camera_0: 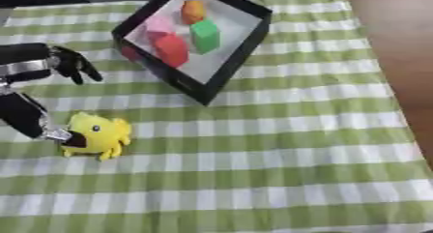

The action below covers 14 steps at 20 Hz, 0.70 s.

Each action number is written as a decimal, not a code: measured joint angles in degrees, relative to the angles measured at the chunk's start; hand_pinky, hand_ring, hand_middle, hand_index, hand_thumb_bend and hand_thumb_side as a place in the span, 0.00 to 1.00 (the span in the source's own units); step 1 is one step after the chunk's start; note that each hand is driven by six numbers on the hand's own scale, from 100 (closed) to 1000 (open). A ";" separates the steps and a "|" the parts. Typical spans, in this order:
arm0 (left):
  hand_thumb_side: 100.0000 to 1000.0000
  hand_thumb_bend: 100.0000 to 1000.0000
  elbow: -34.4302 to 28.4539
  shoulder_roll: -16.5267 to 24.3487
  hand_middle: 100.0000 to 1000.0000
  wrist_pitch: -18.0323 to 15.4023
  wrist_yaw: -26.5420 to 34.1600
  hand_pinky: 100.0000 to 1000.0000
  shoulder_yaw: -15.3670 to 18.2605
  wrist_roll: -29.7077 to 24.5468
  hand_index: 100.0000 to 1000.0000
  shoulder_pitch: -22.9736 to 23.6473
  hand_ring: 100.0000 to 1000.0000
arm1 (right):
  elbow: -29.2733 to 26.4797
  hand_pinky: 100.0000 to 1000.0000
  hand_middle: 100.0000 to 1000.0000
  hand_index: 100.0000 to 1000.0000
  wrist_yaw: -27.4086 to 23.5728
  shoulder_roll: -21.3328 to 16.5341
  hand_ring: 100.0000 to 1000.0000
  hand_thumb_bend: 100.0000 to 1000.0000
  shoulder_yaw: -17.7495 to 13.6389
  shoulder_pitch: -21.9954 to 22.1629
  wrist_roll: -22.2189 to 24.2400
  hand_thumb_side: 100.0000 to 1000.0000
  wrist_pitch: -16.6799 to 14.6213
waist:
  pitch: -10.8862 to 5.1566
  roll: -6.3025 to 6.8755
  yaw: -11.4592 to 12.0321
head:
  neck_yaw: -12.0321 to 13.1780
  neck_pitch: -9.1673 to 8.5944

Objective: Pick up objects on the table and place them in the box.

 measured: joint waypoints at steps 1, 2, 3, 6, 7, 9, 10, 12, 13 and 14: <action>0.26 0.67 0.75 -0.38 0.80 -0.34 -0.85 0.82 -0.30 -0.03 0.84 -0.05 0.76 | 0.01 0.91 0.63 0.77 0.00 0.00 0.64 0.00 0.00 0.01 0.01 0.18 0.01 | 0.00 0.00 -0.02 | 0.01 0.00; 0.27 0.67 1.59 -0.81 0.80 -0.69 -1.63 0.82 -0.64 -0.09 0.83 -0.10 0.76 | 0.01 0.91 0.63 0.77 0.00 0.00 0.64 0.00 0.00 0.02 0.02 0.18 0.02 | 0.00 0.00 -0.05 | 0.02 0.00; 0.27 0.67 2.47 -1.25 0.80 -1.02 -2.38 0.82 -1.01 -0.21 0.83 -0.15 0.76 | 0.03 0.91 0.63 0.77 0.00 0.00 0.64 0.00 0.00 0.02 0.05 0.18 0.04 | 0.00 0.00 -0.06 | 0.03 0.00; 0.27 0.67 4.95 -2.54 0.80 -1.97 -3.84 0.82 -2.17 -0.91 0.82 -0.52 0.76 | 0.11 0.91 0.63 0.77 0.01 0.01 0.64 0.00 -0.01 0.02 0.07 0.18 0.06 | 0.00 0.00 -0.14 | 0.08 0.00; 0.27 0.67 5.63 -2.89 0.80 -2.28 -4.19 0.82 -2.55 -1.21 0.82 -0.62 0.76 | 0.13 0.91 0.63 0.77 0.01 0.01 0.64 0.00 -0.01 0.02 0.07 0.18 0.06 | 0.00 0.00 -0.16 | 0.10 0.00; 0.27 0.67 6.70 -3.45 0.80 -2.90 -4.94 0.82 -3.27 -1.86 0.81 -0.73 0.76 | 0.15 0.91 0.63 0.77 0.01 0.01 0.64 0.00 -0.01 0.02 0.07 0.18 0.06 | 0.00 0.00 -0.16 | 0.18 0.00; 0.28 0.67 7.05 -3.66 0.80 -3.19 -5.29 0.82 -3.59 -2.23 0.80 -0.74 0.77 | 0.17 0.91 0.63 0.77 0.01 0.01 0.64 0.00 -0.02 0.02 0.07 0.18 0.06 | 0.00 -0.01 -0.17 | 0.20 0.00; 0.28 0.67 7.42 -3.70 0.80 -3.65 -5.85 0.82 -4.04 -3.15 0.79 -0.74 0.77 | 0.27 0.91 0.63 0.77 0.01 0.01 0.64 0.00 -0.02 0.02 0.07 0.18 0.06 | 0.00 -0.02 -0.16 | 0.23 0.00; 0.28 0.66 7.52 -3.75 0.80 -3.85 -6.07 0.82 -4.21 -3.64 0.79 -0.74 0.77 | 0.28 0.91 0.63 0.77 0.01 0.01 0.64 0.00 -0.02 0.02 0.07 0.18 0.06 | 0.00 -0.02 -0.15 | 0.24 0.00; 0.28 0.66 7.66 -3.83 0.80 -4.03 -6.31 0.81 -4.38 -4.16 0.78 -0.73 0.77 | 0.29 0.91 0.63 0.77 0.01 0.01 0.64 0.00 -0.02 0.02 0.07 0.18 0.06 | 0.00 -0.02 -0.14 | 0.25 0.00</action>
